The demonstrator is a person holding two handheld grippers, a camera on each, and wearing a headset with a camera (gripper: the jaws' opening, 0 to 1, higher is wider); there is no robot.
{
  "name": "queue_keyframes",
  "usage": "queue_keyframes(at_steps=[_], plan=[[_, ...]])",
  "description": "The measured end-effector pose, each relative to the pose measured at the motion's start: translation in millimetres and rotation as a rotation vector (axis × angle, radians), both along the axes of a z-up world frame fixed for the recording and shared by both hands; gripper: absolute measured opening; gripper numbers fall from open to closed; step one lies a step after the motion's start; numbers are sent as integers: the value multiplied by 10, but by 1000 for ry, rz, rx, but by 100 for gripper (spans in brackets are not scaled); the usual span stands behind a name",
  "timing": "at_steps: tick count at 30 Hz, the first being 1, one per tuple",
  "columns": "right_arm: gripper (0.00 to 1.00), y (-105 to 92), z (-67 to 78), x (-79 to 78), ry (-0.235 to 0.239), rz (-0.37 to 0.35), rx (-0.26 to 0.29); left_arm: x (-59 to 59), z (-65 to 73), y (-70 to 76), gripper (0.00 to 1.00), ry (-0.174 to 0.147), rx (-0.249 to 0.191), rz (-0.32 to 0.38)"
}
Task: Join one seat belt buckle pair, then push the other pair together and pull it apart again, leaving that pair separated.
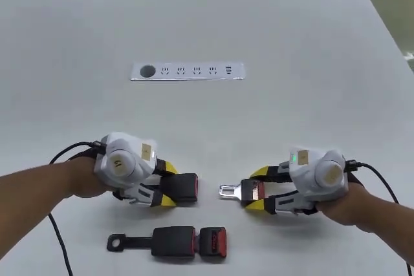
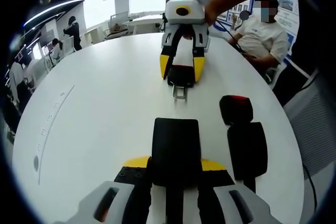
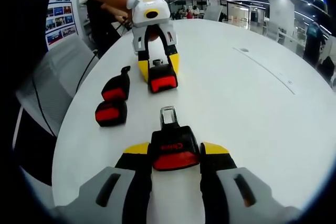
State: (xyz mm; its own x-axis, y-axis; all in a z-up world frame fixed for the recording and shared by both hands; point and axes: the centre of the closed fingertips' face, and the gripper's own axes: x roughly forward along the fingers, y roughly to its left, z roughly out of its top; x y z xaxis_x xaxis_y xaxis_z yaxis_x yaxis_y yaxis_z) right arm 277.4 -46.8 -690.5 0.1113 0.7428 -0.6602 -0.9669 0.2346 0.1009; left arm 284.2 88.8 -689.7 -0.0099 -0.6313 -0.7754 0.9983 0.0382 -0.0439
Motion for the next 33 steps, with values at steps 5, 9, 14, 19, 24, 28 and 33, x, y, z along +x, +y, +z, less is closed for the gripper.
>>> queue_keyframes(at_steps=[5, 9, 14, 19, 24, 28, 33], plan=[[34, -89, 39, -30, 1, -7, -11, -7, 3, -2, 34, 0, 5, -2], [34, -162, 63, -49, 2, -6, -20, -11, 7, -5, 34, 0, 10, -6], [34, -270, 61, -58, 5, -12, -24, -11, 6, 0, 34, 1, 16, -12], [34, -325, 98, -83, 7, -23, -24, -7, -2, 9, 34, 2, 17, -10], [34, -365, 110, -88, 9, -26, -26, -2, -10, 14, 34, 2, 20, -11], [34, -380, 88, -70, 10, -24, -26, 1, -12, 16, 34, 4, 20, -10], [34, -372, 77, -63, 6, -22, -29, -1, -8, 15, 34, 5, 20, -9]])
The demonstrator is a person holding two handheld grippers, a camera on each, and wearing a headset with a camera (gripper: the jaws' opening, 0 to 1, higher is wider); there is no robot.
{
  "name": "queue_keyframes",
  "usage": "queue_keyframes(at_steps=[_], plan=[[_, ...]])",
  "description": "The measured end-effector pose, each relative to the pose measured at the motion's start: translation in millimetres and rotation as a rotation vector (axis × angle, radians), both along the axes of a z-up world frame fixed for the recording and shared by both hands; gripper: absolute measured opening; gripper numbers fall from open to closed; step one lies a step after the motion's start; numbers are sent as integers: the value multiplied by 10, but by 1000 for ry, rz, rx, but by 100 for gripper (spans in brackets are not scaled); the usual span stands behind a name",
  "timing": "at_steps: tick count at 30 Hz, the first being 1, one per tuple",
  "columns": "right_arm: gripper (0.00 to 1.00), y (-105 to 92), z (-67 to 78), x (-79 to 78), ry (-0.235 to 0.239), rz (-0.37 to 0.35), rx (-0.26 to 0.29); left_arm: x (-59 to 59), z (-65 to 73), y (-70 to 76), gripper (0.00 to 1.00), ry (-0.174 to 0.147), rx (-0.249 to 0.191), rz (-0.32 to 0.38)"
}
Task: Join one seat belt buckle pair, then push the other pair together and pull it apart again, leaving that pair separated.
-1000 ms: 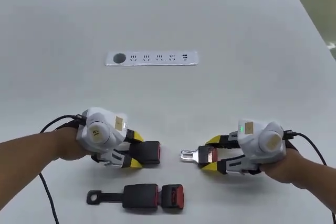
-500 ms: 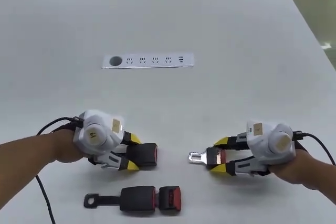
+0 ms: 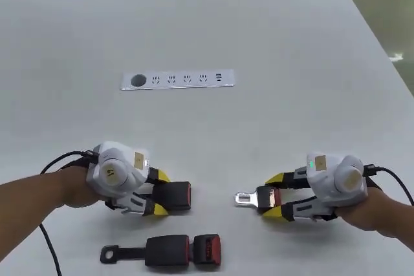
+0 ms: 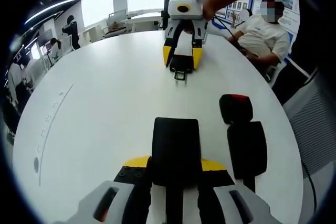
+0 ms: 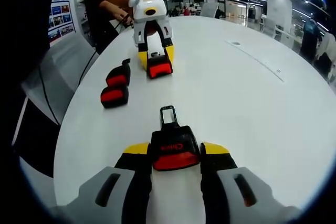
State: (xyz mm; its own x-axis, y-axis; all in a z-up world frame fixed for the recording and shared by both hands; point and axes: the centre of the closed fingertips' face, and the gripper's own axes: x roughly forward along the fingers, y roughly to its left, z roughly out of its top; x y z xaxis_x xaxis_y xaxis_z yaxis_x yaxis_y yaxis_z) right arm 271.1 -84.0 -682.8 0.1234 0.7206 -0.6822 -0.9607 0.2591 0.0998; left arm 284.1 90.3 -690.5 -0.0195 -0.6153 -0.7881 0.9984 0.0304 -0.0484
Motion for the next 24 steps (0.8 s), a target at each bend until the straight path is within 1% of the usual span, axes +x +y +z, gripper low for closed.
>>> queue_keyframes(at_steps=[4, 9, 12, 13, 16, 19, 20, 21, 22, 24], plan=[[34, -13, -25, 18, -1, -13, 2, -1, 1, 0, 34, 0, 3, 1], [35, 3, -20, 15, -1, -9, -1, -4, 0, -1, 34, -2, 8, -1], [35, 22, -10, 6, -5, -6, -5, -2, 2, 0, 34, 10, 11, 16], [35, 23, -11, 6, -5, -7, -6, -3, 5, -3, 34, 8, 12, 13], [35, 25, -18, 7, -9, -8, -12, -2, 0, -5, 34, 7, 28, 7], [35, 23, -26, 15, -3, -24, -15, 0, -3, -5, 35, 7, 39, 9], [35, 28, -23, 15, -2, -29, -14, -5, -1, -7, 36, 12, 41, 15], [37, 36, -19, 14, 11, -47, -10, -22, 3, -11, 38, 21, 41, 19], [38, 35, -24, 16, 13, -50, -11, -37, 5, -10, 42, 27, 44, 19], [44, 42, -40, 26, 1, -57, -26, -34, 14, -1, 52, 22, 53, 29]])
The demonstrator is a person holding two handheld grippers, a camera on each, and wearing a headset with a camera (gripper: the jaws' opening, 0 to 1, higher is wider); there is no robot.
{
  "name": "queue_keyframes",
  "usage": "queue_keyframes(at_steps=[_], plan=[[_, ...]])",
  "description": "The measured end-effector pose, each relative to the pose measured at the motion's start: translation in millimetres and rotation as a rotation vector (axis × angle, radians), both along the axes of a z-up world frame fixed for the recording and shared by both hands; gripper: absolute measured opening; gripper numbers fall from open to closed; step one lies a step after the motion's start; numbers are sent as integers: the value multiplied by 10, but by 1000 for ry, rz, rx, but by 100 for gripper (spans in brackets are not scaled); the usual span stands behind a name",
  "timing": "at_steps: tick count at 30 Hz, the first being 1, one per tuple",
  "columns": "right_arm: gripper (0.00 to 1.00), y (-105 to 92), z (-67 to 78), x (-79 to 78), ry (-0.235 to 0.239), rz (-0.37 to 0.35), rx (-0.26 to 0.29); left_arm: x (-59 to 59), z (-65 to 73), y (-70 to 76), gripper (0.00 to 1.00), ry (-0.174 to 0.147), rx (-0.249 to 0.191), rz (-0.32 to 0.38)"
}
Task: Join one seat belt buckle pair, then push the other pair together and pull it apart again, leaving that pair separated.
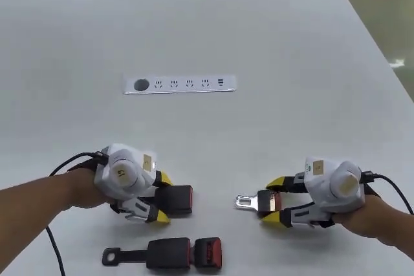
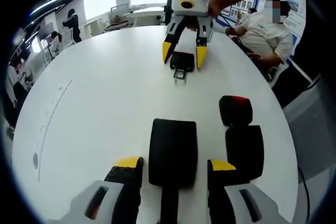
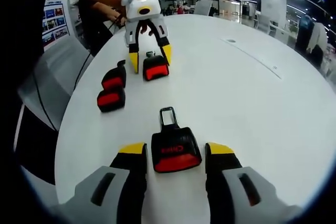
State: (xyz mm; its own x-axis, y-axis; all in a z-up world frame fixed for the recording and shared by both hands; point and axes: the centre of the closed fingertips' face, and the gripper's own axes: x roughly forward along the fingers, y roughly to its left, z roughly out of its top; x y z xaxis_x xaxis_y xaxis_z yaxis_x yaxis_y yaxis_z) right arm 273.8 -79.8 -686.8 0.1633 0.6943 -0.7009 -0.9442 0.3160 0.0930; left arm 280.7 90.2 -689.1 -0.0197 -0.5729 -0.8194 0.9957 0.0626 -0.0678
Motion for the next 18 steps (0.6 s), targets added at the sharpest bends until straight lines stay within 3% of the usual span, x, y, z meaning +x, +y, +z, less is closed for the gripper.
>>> queue_keyframes(at_steps=[1, 3, 10, 12, 18], plan=[[47, 3, -9, 11, 4, -14, -5, 13, 27, -1, 56, -1, -6, 14], [54, 13, 8, 37, 0, -35, 5, 28, 114, -43, 56, 25, -50, 65], [61, 59, 88, 107, -47, -138, 36, 31, 319, -71, 67, 16, -77, 130], [64, 61, 175, 138, -84, -197, 42, -1, 372, -68, 69, 17, -80, 156], [73, -6, 277, 233, -124, -398, 98, -45, 391, 84, 77, 22, -63, 284]])
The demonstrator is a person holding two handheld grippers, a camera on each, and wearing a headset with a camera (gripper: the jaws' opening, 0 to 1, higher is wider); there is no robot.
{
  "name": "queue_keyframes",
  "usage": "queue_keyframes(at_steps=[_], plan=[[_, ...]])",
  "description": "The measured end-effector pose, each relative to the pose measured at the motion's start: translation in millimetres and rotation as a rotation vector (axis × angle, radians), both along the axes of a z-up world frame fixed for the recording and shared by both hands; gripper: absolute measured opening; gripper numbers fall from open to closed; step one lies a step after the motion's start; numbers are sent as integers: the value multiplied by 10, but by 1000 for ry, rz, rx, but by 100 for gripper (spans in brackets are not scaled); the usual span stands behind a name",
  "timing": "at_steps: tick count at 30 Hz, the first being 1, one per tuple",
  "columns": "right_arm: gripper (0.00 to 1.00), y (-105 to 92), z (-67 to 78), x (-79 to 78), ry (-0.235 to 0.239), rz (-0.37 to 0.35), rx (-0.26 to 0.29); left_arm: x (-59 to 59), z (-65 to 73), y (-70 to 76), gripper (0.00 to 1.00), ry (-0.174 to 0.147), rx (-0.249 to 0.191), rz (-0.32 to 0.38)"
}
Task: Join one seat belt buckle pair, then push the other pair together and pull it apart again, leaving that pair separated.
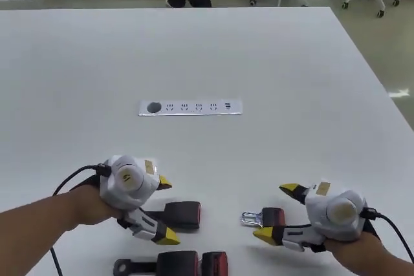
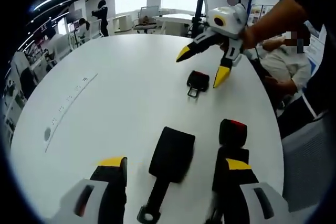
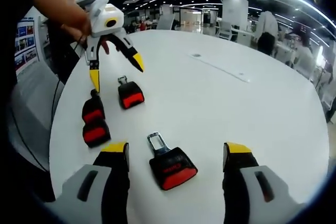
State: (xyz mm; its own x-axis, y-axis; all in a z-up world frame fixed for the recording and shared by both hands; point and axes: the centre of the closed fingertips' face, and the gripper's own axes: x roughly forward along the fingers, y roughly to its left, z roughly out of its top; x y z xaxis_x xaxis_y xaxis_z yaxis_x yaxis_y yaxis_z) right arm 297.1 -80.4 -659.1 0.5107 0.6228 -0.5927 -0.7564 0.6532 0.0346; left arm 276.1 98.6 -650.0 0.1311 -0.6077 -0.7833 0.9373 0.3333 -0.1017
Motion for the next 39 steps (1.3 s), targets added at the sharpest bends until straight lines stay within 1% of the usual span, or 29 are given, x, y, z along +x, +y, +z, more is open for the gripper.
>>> queue_keyframes(at_steps=[1, 2, 4, 6, 7, 8, 10, 13, 14, 15, 16, 17, 18, 19, 20, 23, 24, 26, 27, 28, 29, 30, 31, 34, 35, 37, 39], plan=[[74, -11, 24, 0, -9, -21, 0, 10, 22, 18, 78, 1, -21, 39], [74, -8, 68, -24, -25, -38, -3, 16, 41, 32, 79, 0, -39, 63], [75, 5, 135, -63, -37, -61, -10, 5, 98, 48, 80, -10, -70, 109], [78, 2, 153, -55, -45, -89, -6, -1, 109, 87, 83, -15, -64, 136], [80, 4, 169, -59, -48, -104, -1, -20, 99, 129, 85, -13, -70, 159], [80, 2, 210, -64, -58, -127, 5, -38, 121, 140, 86, -17, -72, 163], [80, -1, 245, -80, -69, -152, 13, -44, 156, 189, 89, -30, -82, 204], [81, 13, 329, -135, -88, -188, 23, -71, 230, 236, 95, -46, -110, 261], [81, 28, 362, -159, -91, -197, 30, -84, 228, 272, 96, -50, -120, 283], [82, 5, 386, -146, -96, -210, 37, -96, 228, 301, 97, -51, -122, 297], [82, -17, 394, -136, -97, -220, 39, -93, 228, 358, 98, -53, -133, 334], [83, -22, 404, -150, -95, -231, 38, -93, 238, 384, 100, -52, -147, 362], [83, -26, 416, -164, -98, -239, 35, -114, 254, 411, 100, -42, -157, 392], [84, -22, 437, -184, -103, -249, 38, -122, 287, 441, 100, -49, -176, 420], [84, -18, 452, -201, -103, -255, 42, -146, 327, 456, 100, -54, -188, 431], [85, -4, 523, -275, -117, -269, 47, -291, 379, 535, 100, -52, -189, 449], [85, 2, 540, -297, -118, -269, 51, -336, 391, 587, 100, -54, -192, 461], [86, 30, 639, -372, -131, -269, 50, -405, 426, 676, 100, -58, -207, 490], [86, 0, 642, -350, -134, -274, 54, -424, 445, 711, 100, -66, -215, 504], [87, -8, 646, -350, -135, -277, 56, -459, 485, 742, 100, -70, -232, 529], [88, -20, 664, -378, -139, -283, 58, -485, 505, 764, 100, -70, -242, 543], [88, -26, 676, -398, -142, -287, 58, -518, 501, 819, 100, -73, -250, 564], [89, -30, 690, -420, -144, -292, 59, -548, 509, 844, 100, -75, -257, 571], [90, -18, 786, -520, -158, -304, 73, -626, 543, 911, 100, -82, -263, 591], [91, -12, 799, -548, -161, -304, 72, -647, 543, 963, 100, -85, -269, 603], [91, -13, 803, -614, -163, -306, 69, -681, 597, 1005, 100, -93, -291, 634], [92, -16, 800, -688, -167, -310, 72, -723, 680, 1011, 100, -109, -311, 654]])
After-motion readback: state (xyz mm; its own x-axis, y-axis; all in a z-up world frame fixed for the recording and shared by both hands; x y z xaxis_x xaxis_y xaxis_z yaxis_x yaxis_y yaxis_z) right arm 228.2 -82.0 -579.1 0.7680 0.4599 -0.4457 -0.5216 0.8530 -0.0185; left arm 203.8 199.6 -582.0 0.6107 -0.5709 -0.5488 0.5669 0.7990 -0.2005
